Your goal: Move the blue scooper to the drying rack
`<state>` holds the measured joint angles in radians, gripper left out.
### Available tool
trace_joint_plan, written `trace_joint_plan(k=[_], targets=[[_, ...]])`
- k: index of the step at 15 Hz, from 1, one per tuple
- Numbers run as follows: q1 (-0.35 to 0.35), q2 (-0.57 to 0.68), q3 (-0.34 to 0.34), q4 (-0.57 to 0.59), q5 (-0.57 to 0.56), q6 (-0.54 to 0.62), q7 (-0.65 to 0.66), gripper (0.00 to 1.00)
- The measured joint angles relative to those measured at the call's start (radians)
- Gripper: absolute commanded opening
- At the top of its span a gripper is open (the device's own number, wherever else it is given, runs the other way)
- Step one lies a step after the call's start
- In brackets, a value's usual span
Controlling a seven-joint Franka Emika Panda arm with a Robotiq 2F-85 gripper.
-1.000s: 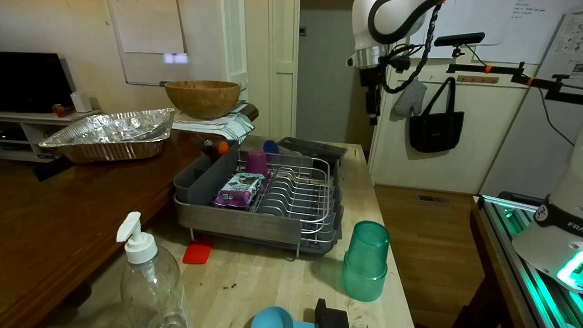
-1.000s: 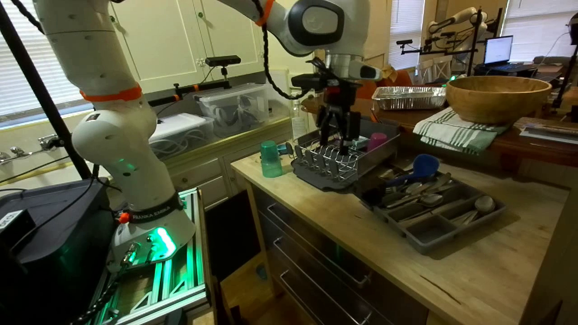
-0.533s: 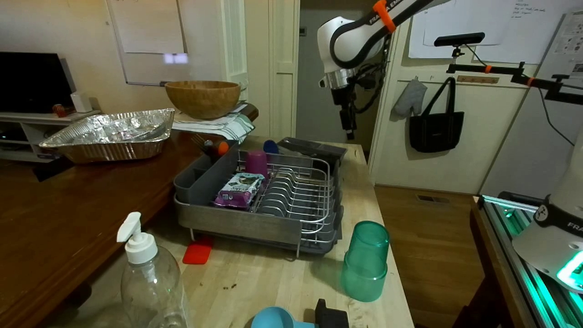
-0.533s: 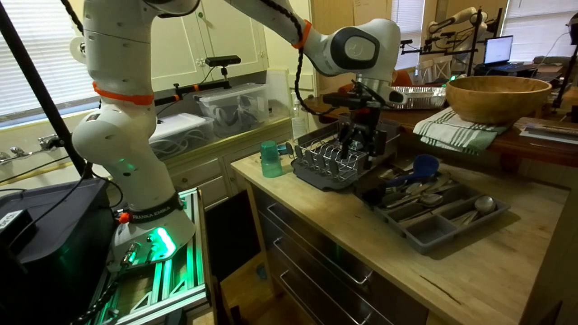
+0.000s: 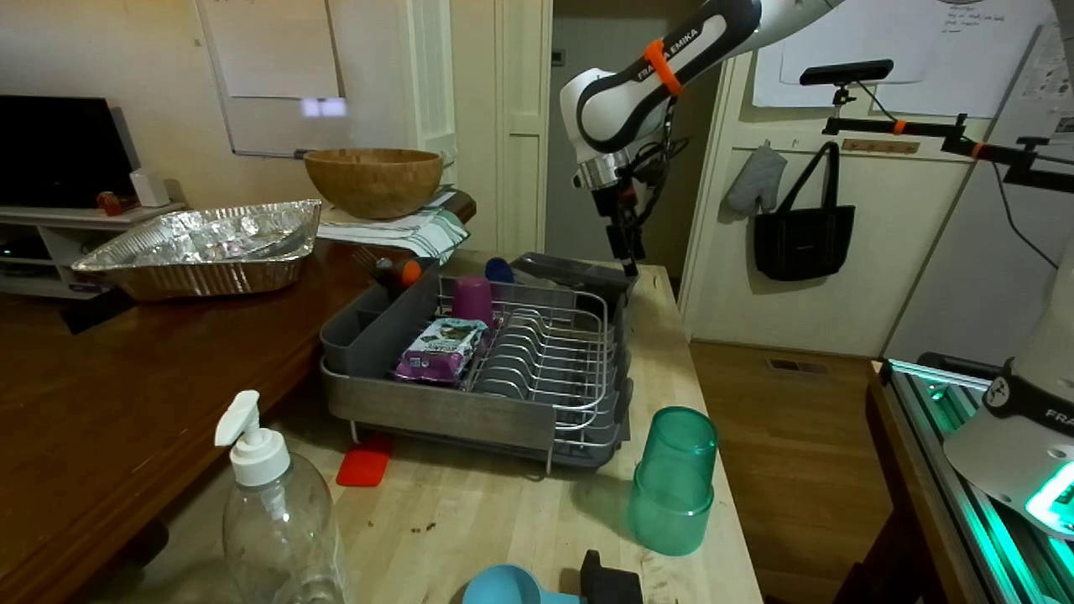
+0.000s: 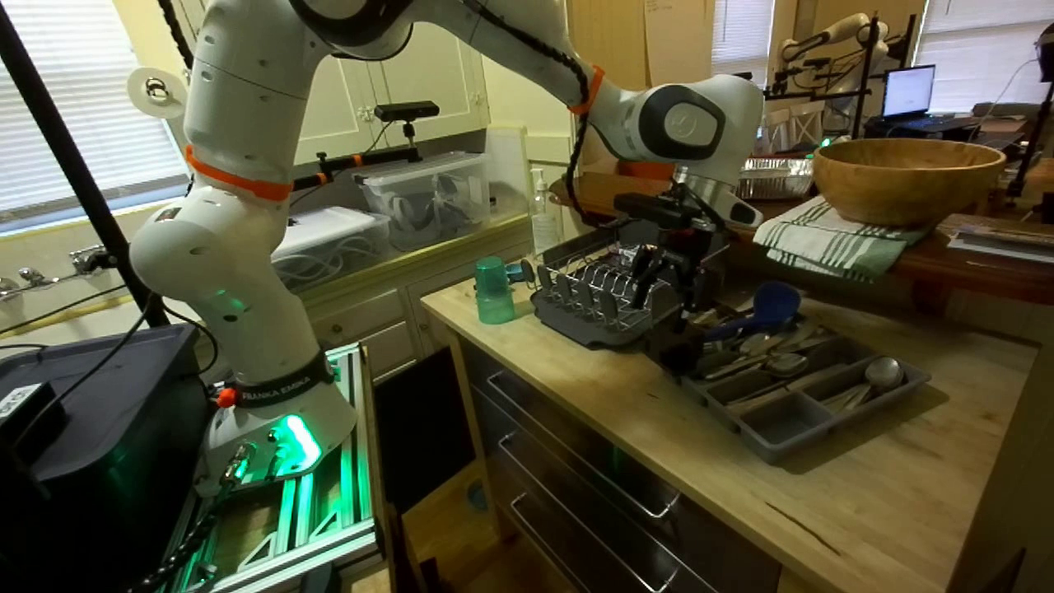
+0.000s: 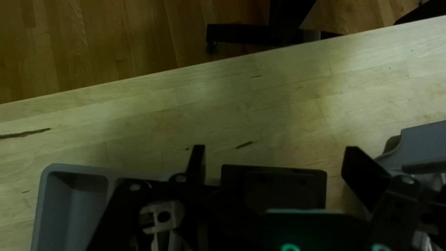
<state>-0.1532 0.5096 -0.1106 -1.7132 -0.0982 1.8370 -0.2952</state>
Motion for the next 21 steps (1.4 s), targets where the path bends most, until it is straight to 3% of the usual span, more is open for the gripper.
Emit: trace_joint_plan(k=[9, 16, 17, 21], targets=[[0.001, 0.102, 0.032, 0.019, -0.02, 0.003, -0.029, 1.0], [0.001, 0.136, 0.038, 0.035, -0.019, 0.099, -0.01, 1.0], [0.001, 0.136, 0.041, 0.036, -0.016, 0.1, -0.002, 0.81], [0.002, 0.137, 0.051, 0.036, 0.01, 0.103, 0.052, 0.49]])
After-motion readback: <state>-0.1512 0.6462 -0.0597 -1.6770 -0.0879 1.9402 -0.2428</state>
